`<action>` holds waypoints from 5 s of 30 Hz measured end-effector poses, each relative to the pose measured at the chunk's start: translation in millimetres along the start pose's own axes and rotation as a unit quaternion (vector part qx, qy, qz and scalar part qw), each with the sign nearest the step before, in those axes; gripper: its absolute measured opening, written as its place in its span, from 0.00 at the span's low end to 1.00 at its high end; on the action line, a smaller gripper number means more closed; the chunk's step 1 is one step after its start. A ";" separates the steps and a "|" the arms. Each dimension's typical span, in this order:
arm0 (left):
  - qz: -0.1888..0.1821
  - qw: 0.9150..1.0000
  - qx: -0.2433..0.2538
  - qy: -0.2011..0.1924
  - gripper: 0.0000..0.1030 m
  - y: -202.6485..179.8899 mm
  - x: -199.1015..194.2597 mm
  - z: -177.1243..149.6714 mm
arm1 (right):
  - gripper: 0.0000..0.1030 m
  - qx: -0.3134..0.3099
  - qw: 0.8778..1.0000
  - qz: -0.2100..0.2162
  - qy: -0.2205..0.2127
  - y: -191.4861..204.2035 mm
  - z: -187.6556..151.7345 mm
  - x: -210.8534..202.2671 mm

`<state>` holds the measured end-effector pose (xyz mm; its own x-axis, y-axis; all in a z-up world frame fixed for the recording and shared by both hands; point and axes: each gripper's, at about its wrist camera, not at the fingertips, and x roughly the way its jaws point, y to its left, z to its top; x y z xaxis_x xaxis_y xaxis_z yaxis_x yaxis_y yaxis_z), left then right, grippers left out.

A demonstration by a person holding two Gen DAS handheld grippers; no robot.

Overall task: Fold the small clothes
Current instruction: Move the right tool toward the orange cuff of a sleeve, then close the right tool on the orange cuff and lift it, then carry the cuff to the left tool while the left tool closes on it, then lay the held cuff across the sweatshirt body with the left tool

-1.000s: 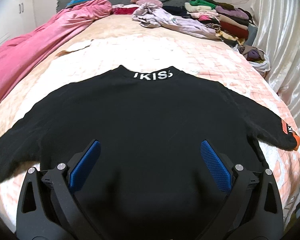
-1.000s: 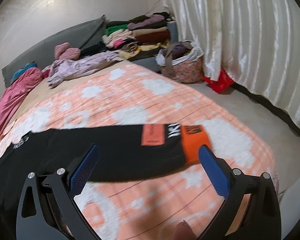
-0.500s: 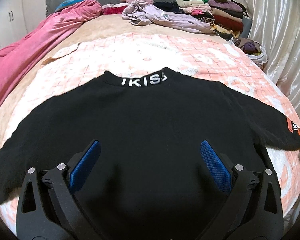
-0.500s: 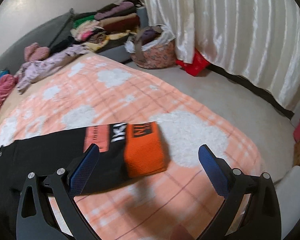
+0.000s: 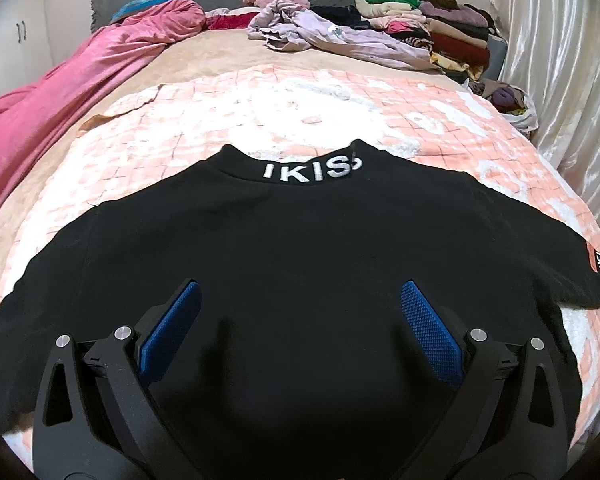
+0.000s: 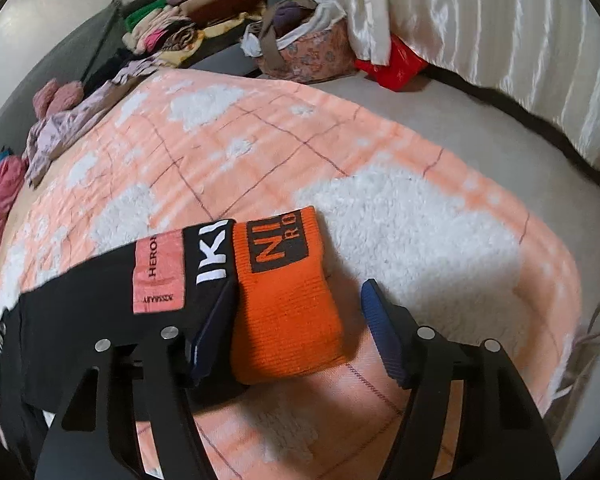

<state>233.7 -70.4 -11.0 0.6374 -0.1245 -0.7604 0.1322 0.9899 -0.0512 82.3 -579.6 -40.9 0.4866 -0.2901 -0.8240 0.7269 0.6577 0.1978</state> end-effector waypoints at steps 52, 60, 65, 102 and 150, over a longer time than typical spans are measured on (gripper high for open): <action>-0.069 0.994 -0.073 0.036 0.91 93.5 0.0 -17.5 | 0.15 -0.270 0.917 0.290 0.054 406.7 -157.2 -74.2; -0.117 0.990 -0.077 0.018 0.91 91.0 -2.7 -17.6 | 0.29 -0.272 0.917 0.290 0.023 395.9 -149.2 -84.5; -0.167 0.983 -0.074 0.007 0.67 73.7 -1.2 -14.5 | 0.37 -0.243 0.932 0.268 0.008 362.4 -134.5 -84.2; -0.151 0.976 -0.144 -0.060 0.03 134.2 -35.7 -11.3 | 0.43 -0.252 0.951 0.179 -0.023 302.6 -142.1 -69.3; -0.111 0.992 -0.056 0.024 0.23 108.6 -7.7 -41.9 | 0.49 -0.302 0.942 0.148 0.021 328.7 -170.6 -36.2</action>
<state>211.4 40.9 -37.9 0.5651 -0.3397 -0.7519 0.1786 0.9401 -0.2905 220.9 -234.4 -36.7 0.5966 -0.0129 -0.8025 0.1488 0.9843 0.0948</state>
